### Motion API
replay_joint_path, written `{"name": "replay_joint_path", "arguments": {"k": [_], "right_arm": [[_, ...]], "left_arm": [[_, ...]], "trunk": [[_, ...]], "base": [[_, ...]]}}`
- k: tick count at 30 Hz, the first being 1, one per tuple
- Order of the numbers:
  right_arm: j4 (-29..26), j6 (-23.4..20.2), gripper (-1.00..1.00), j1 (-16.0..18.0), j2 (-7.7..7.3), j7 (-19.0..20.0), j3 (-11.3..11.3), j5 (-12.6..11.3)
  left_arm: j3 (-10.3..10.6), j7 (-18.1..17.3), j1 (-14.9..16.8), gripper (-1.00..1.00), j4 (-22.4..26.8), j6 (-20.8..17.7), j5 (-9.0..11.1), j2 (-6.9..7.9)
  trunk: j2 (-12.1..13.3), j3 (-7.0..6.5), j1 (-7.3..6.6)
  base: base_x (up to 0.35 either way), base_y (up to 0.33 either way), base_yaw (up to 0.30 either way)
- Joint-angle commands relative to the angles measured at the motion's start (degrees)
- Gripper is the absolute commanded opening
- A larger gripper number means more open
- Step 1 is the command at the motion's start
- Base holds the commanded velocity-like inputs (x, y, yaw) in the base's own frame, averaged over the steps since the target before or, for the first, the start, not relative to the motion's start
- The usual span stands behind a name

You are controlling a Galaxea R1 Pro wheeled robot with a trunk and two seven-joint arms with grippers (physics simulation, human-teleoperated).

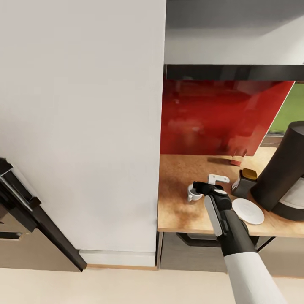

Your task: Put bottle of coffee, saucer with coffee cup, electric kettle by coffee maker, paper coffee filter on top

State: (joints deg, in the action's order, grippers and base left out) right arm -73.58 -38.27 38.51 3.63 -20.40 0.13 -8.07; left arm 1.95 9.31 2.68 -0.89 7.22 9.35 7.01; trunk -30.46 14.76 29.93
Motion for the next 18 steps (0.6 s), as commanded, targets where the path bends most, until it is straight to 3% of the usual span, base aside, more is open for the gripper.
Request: {"name": "replay_joint_path", "arguments": {"k": [1, 7, 18], "right_arm": [[-0.04, -0.14, 1.00, 0.06, 0.01, -0.50, -0.01, -0.60], [-0.17, -0.93, 1.00, 0.08, -0.02, -0.52, -0.04, -0.62], [0.53, -1.29, 1.00, 0.08, -0.10, -0.52, -0.72, -0.47]], "left_arm": [[0.23, 0.02, 0.05, 1.00, -0.17, 0.22, 0.49, 0.01], [0.25, 0.01, 0.04, 1.00, -0.25, 0.16, 0.49, 0.02], [0.25, 0.01, -0.11, 1.00, -0.34, 0.16, 0.49, 0.02]], "trunk": [[-0.08, 0.09, 0.03], [-0.08, 0.09, 0.03], [-0.08, 0.09, 0.03]], "base": [[0.214, 0.000, 0.000], [0.249, 0.000, 0.000], [0.034, 0.000, 0.000]]}}
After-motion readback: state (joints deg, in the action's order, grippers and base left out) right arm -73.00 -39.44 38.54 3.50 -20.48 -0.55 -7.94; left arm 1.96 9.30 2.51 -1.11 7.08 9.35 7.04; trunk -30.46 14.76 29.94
